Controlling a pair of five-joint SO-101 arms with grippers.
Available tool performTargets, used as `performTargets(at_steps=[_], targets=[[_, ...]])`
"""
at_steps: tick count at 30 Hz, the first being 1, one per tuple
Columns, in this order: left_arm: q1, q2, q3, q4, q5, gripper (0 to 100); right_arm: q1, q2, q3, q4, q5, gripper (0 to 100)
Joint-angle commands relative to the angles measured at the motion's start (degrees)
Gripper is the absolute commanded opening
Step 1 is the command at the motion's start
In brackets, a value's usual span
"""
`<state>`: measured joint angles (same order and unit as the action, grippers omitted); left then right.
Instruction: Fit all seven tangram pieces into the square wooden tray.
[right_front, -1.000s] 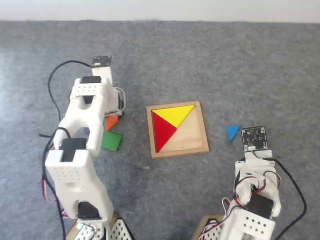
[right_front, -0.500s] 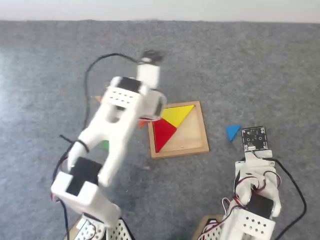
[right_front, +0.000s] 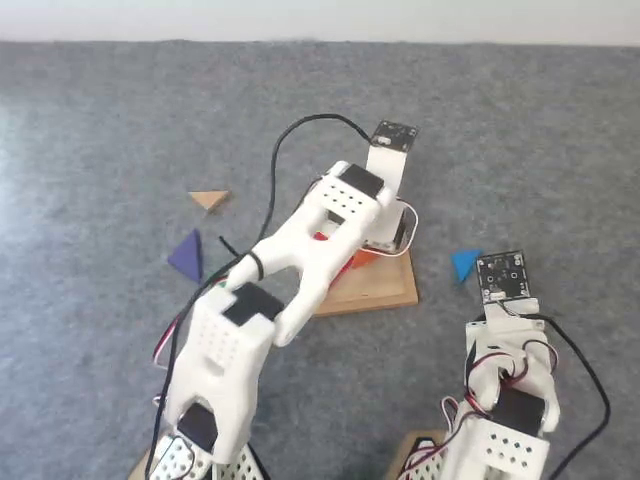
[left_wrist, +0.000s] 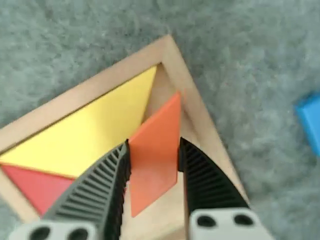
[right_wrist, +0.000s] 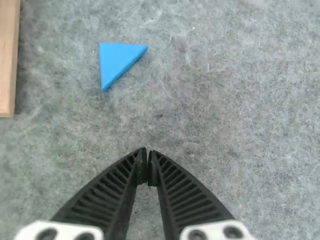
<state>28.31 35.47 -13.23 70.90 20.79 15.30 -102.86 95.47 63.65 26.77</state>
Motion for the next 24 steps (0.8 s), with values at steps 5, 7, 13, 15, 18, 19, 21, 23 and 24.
performTargets(at_steps=[5,7,13,15,18,19,21,23,24], targets=[[1.58,2.46,-9.54,5.19,5.27,5,-0.40,-0.66,0.97,0.40,0.53,0.9],[1.58,2.46,-10.24,6.24,6.77,5,-0.40,-0.66,0.97,0.40,0.53,0.9],[1.41,2.46,-12.70,9.49,7.47,18,-0.40,-0.66,0.97,0.40,0.53,0.9],[1.58,2.46,-13.05,9.41,7.47,19,-0.40,-0.66,0.97,0.40,0.53,0.9],[1.41,2.46,-13.05,9.14,7.47,19,-0.40,-0.66,0.97,0.40,0.53,0.9],[1.32,2.46,-13.05,9.14,7.47,19,-0.40,-0.66,0.97,0.40,0.53,0.9],[1.05,2.37,-13.05,9.14,7.47,19,-0.40,-0.66,0.97,0.40,0.53,0.9],[0.18,2.37,-13.58,9.32,7.21,19,-0.40,-0.57,0.97,0.40,0.53,0.9],[-0.35,2.37,-13.76,9.41,7.12,19,-0.40,-0.57,0.97,0.40,0.53,0.9]])
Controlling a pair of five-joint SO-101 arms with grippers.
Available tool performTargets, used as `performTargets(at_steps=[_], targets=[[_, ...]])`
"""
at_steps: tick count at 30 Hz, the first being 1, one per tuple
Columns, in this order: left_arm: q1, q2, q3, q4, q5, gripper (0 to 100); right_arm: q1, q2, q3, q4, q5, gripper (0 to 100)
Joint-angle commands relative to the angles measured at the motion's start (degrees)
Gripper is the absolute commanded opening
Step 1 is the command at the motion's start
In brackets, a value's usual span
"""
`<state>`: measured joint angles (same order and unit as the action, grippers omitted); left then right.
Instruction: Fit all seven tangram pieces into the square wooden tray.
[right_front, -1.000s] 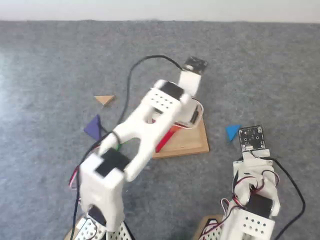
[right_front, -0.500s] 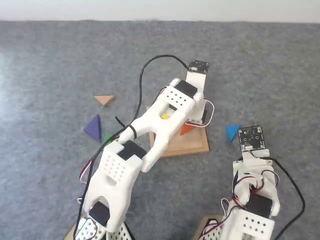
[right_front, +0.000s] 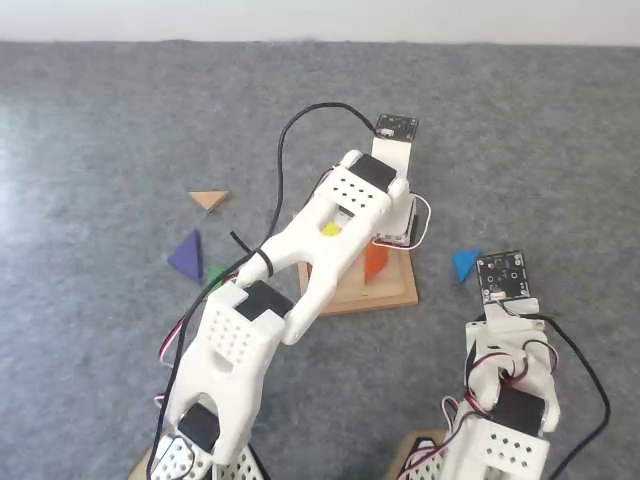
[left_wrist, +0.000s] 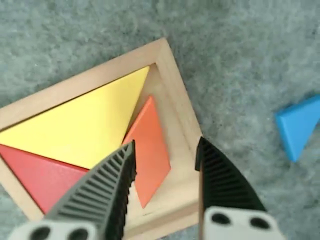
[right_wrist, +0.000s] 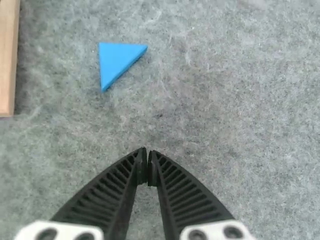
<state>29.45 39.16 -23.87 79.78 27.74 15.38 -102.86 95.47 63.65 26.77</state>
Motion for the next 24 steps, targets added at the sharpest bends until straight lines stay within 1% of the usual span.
performTargets(at_steps=[1,4,8,10,12,15,19,22,23,24], targets=[[-2.02,-1.32,-3.21,0.70,0.00,19,-0.48,-0.57,0.97,0.40,0.53,0.9],[-2.99,-1.49,-3.38,1.32,-4.92,18,-0.48,-0.48,0.97,0.40,0.53,0.9],[-2.81,-6.59,-0.75,0.97,-12.48,8,-0.48,-0.48,1.05,0.40,0.53,0.9],[-2.64,-11.78,2.77,-1.49,-14.33,4,-0.48,-0.48,1.05,0.40,0.53,0.9],[-2.64,-18.64,8.84,-5.27,-14.95,2,-0.48,-0.48,1.05,0.40,0.53,0.9],[-2.73,-29.19,24.57,-15.30,-17.41,1,-0.48,-0.48,1.05,0.40,0.53,0.9],[-3.16,-40.09,51.30,-34.90,-20.57,1,-0.48,-0.48,1.05,0.40,0.53,0.9],[-2.64,-45.71,68.18,-50.99,-26.02,2,-0.48,-0.48,1.05,0.40,0.53,0.9],[-2.64,-47.38,71.60,-54.24,-28.31,1,-0.48,-0.48,1.05,0.40,0.53,0.9],[-2.55,-48.35,72.92,-54.95,-30.07,1,-0.48,-0.48,1.05,0.40,0.53,0.9]])
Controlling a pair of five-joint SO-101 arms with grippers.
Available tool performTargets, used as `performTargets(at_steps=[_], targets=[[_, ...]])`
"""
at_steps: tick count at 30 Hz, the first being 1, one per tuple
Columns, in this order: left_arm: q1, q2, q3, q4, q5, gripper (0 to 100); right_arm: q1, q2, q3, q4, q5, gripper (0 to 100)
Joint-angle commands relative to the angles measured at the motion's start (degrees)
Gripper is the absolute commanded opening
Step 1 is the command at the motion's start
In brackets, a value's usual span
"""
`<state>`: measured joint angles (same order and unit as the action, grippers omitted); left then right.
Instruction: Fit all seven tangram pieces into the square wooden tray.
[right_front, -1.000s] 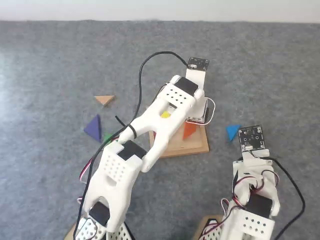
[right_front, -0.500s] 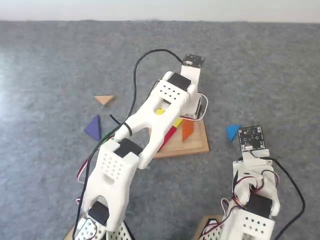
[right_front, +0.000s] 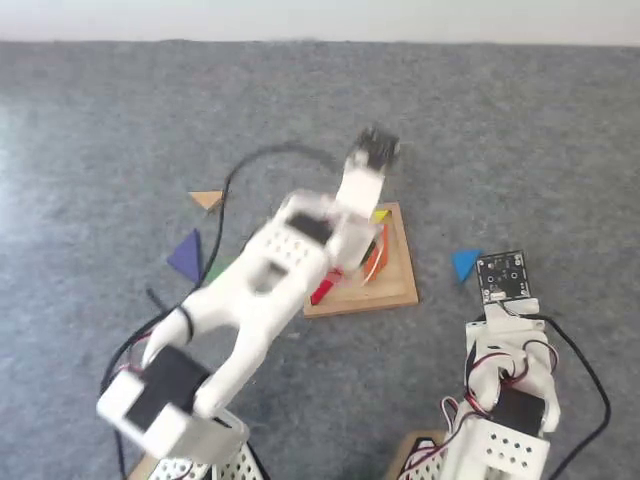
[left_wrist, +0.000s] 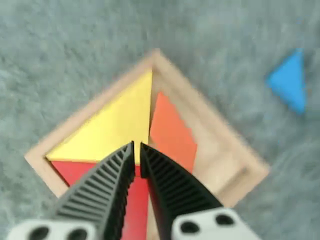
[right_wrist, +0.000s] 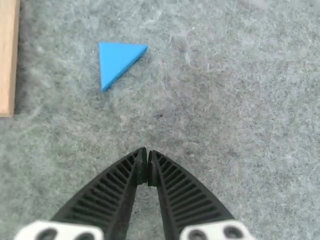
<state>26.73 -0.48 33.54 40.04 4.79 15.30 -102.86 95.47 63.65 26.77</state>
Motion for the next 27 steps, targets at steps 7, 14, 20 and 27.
performTargets(at_steps=[7,14,20,27], targets=[[0.62,-7.65,10.51,-6.68,-6.15,1,-0.40,-0.40,1.05,0.40,0.53,0.9],[4.66,0.79,6.90,-6.51,-6.51,1,-0.40,-0.40,1.05,0.40,0.53,0.9],[4.92,6.59,-1.10,0.35,-6.24,1,-0.40,-0.48,1.05,0.40,0.53,0.9],[4.92,10.73,-7.08,3.78,-6.42,1,-0.40,-0.48,1.05,0.40,0.53,0.9]])
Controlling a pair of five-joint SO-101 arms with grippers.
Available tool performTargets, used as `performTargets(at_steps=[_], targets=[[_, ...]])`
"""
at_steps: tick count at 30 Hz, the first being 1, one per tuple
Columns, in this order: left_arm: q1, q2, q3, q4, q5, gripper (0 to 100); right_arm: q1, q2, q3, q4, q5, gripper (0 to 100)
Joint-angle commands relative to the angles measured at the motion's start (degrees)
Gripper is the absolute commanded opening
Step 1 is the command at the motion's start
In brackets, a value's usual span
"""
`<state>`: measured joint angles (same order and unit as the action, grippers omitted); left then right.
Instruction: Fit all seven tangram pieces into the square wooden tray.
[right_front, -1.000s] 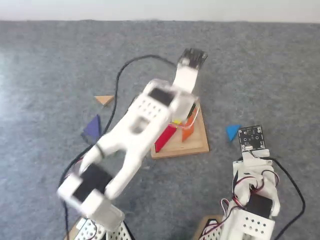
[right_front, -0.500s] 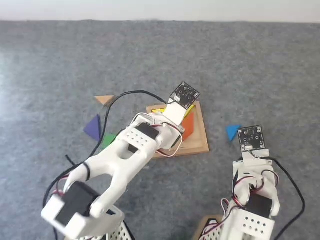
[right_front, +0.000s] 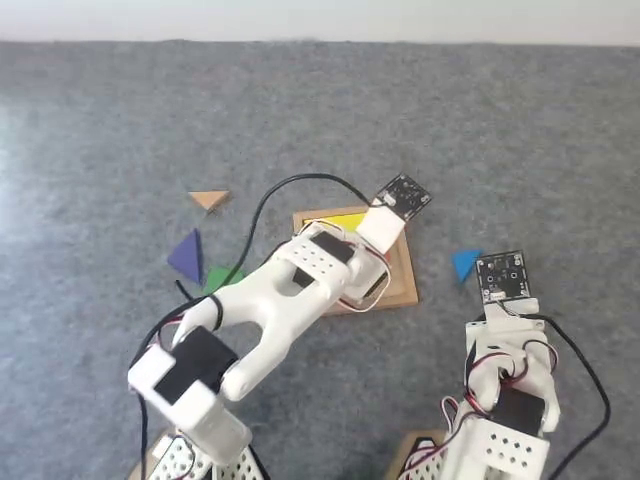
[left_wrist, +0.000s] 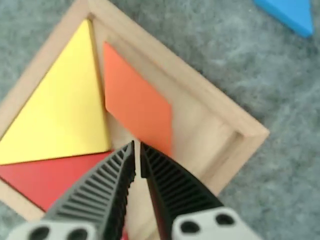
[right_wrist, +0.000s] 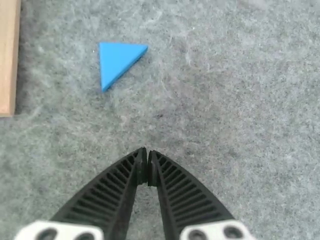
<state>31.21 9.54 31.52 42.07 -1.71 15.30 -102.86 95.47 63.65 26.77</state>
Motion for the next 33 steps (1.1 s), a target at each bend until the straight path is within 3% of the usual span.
performTargets(at_steps=[1,18,28,33], targets=[[0.44,1.23,-5.93,1.76,0.09,1,-0.40,-0.48,1.05,0.40,0.53,0.9],[-0.09,5.89,-13.76,3.69,0.26,1,-0.40,-0.48,1.05,0.40,0.53,0.9],[3.08,-13.45,1.98,-2.02,-3.08,1,-0.40,-0.48,1.05,0.40,0.53,0.9],[6.68,-12.57,3.56,-2.11,-3.96,1,-0.40,-0.48,1.05,0.40,0.53,0.9]])
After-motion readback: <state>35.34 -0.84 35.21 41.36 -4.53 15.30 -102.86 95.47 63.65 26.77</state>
